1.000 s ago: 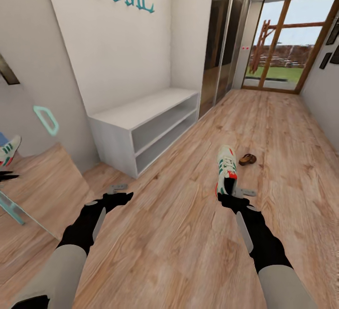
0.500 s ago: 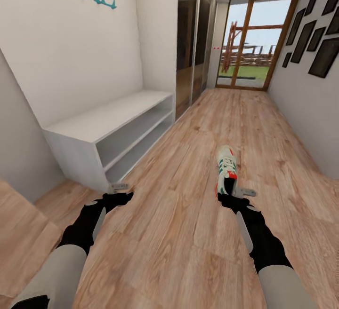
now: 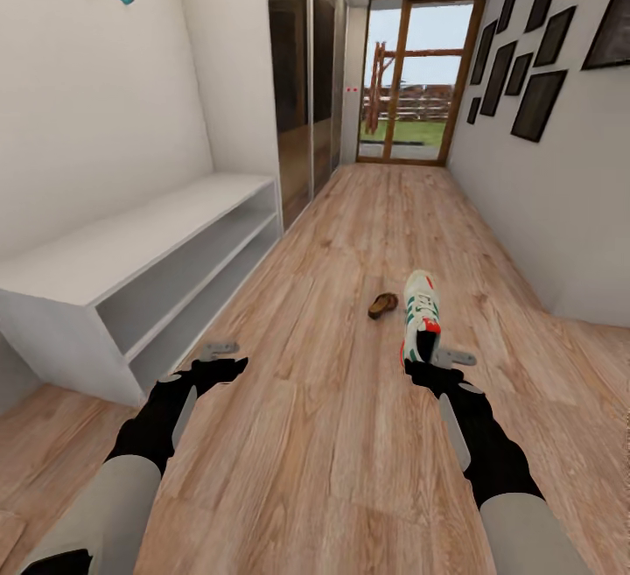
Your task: Pick up the two gym shoes and the two sandals from the corridor floor and place them onto the hallstand (shoe rack) in the corridor, making sure they are on the rack and not on the floor. Arrange them so the two gym shoes are next to each other and the two sandals are next to each other.
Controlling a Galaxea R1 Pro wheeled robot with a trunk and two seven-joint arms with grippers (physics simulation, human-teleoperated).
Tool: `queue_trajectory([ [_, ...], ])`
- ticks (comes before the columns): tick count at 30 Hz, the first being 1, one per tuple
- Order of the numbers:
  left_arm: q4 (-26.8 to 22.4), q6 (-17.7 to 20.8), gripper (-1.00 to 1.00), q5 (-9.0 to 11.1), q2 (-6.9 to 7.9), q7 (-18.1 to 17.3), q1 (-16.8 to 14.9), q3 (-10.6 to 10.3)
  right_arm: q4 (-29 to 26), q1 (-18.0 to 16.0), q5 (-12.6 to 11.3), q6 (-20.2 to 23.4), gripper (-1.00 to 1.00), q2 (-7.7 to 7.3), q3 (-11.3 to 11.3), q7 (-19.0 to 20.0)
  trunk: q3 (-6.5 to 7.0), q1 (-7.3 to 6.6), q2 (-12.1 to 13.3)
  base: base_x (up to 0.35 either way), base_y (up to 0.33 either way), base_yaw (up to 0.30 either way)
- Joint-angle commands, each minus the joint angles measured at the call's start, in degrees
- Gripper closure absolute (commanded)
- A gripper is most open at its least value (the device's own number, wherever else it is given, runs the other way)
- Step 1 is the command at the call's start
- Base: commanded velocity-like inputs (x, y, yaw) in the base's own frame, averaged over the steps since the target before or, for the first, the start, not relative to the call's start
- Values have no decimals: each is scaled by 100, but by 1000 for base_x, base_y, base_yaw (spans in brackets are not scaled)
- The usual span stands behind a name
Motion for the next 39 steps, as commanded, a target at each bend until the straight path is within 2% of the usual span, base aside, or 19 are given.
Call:
queue_trajectory([
  [1,-13,28,-100,-59,-8,-58,-2,41,-7,-4,-37,25,100,4,-1,-28,-6,2,-2,347,0,-300],
  [30,-13,28,-100,-59,-6,-58,-2,49,-7,-4,-37,25,100,5,3,-21,-6,2,-2,346,0,-300],
  [39,-13,28,-100,-58,-6,-58,-2,49,-7,-4,-29,25,100,6,3,-21,-6,2,-2,346,87,-300],
])
